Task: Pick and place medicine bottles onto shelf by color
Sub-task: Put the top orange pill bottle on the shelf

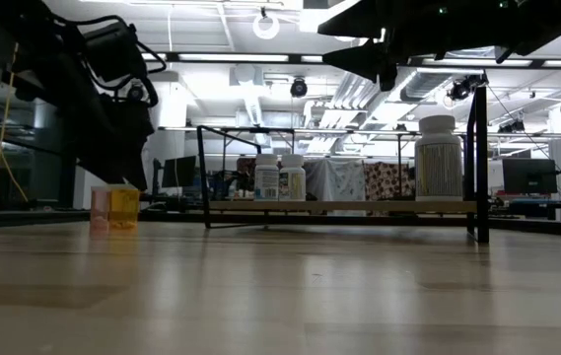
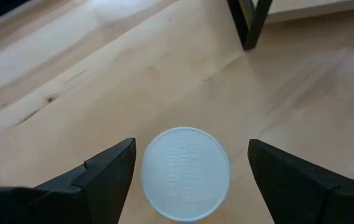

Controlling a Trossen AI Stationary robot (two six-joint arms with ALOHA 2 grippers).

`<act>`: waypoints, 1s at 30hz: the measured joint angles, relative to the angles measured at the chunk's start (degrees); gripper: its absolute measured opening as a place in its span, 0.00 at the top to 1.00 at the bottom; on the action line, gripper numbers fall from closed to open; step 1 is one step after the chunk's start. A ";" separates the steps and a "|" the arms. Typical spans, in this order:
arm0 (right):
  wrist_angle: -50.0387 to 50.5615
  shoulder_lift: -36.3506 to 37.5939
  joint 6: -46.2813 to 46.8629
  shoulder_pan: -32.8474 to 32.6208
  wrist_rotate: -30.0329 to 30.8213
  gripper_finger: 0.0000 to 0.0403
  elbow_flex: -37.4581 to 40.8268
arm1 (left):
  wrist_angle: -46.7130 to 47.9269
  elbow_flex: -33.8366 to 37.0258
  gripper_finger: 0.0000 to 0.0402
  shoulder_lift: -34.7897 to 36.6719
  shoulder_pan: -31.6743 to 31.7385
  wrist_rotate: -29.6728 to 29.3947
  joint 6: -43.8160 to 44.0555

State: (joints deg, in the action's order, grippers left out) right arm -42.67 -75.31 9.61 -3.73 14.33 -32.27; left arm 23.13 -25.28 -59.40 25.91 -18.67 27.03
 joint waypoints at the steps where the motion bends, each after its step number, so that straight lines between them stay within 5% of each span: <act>1: -0.01 0.00 0.00 0.00 0.00 0.33 0.00 | 0.30 0.00 0.26 0.00 0.00 0.31 0.02; 22: 0.01 0.00 0.63 0.00 1.76 0.33 0.00 | 2.19 0.00 0.26 0.00 0.00 -1.05 0.89; 30: 0.04 0.00 0.63 0.00 1.77 0.33 0.00 | 2.23 0.00 0.37 0.00 0.00 -1.04 0.88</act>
State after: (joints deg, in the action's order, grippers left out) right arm -42.63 -75.31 10.24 -3.73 16.10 -32.27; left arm 25.36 -25.28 -59.40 25.91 -19.71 27.91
